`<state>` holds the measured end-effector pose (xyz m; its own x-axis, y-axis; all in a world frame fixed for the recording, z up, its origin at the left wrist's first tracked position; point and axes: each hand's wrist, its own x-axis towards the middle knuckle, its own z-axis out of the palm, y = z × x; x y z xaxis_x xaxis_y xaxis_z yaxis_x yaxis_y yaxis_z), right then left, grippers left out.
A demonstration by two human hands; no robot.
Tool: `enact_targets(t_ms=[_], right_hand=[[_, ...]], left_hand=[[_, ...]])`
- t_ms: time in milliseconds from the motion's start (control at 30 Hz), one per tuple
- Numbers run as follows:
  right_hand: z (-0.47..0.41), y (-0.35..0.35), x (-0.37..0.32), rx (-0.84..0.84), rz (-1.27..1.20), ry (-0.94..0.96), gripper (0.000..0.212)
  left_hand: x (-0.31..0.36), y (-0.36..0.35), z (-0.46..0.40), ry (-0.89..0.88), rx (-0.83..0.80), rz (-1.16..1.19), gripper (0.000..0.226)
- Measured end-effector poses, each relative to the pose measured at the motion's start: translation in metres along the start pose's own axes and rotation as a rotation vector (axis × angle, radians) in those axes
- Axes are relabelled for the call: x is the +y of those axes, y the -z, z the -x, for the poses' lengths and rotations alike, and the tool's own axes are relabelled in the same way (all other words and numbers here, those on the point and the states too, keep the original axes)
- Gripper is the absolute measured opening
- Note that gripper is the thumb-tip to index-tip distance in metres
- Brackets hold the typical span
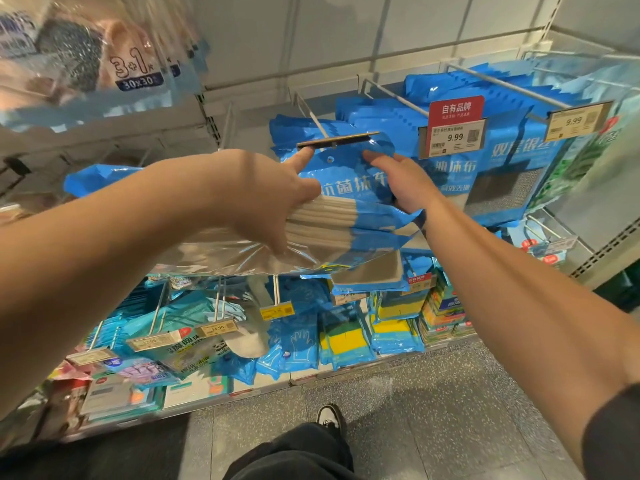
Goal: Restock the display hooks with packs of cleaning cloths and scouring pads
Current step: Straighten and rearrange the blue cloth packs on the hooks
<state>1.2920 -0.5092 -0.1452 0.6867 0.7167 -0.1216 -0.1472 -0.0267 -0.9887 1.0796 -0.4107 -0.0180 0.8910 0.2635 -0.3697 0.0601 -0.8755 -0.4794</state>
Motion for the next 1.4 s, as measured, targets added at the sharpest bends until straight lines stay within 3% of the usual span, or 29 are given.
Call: enact_targets(t_ms=[233,367,467,533,600,767,867,967,1033,1133,1267,1400], right_hand=[[-0.001,-0.006,0.001,0.007,0.033,-0.037,0.028],[-0.013,-0.009,0.009,0.014,-0.048,-0.082,0.071],[-0.023,-0.015,0.011,0.027,-0.118,-0.062,0.077],[-0.029,-0.016,0.011,0.028,-0.008,-0.064,0.095],[-0.027,-0.017,0.011,0.048,0.147,-0.037,0.086],[-0.018,-0.009,0.015,0.036,0.134,0.027,0.037],[-0.002,-0.002,0.017,0.063,-0.146,-0.014,0.008],[0.016,0.016,0.036,0.116,-0.439,-0.022,0.012],[0.033,0.027,0.051,0.198,-0.411,-0.025,0.015],[0.063,0.029,0.069,0.285,-0.372,-0.076,0.035],[0.093,0.027,0.096,0.135,-0.287,-0.169,0.046],[0.109,0.023,0.093,0.126,-0.305,-0.207,0.033]], left_hand=[[-0.001,-0.001,0.000,0.008,0.000,0.012,0.061],[-0.002,0.000,0.001,0.018,0.001,0.009,0.059],[-0.003,-0.001,0.000,0.015,-0.004,0.011,0.057],[-0.003,-0.002,-0.001,0.018,-0.007,0.010,0.056],[-0.002,-0.002,-0.001,0.023,-0.014,0.015,0.053],[-0.003,-0.004,-0.002,0.025,-0.028,0.084,0.051],[-0.003,-0.007,-0.001,0.043,-0.013,0.138,0.056],[-0.002,-0.012,0.001,0.064,0.006,0.166,0.054],[-0.001,-0.016,0.001,0.083,0.018,0.194,0.061],[-0.002,-0.028,-0.001,0.082,0.039,0.272,0.076],[-0.006,-0.049,0.000,0.063,0.074,0.414,0.096],[0.004,-0.071,0.008,0.011,0.089,0.683,0.080]])
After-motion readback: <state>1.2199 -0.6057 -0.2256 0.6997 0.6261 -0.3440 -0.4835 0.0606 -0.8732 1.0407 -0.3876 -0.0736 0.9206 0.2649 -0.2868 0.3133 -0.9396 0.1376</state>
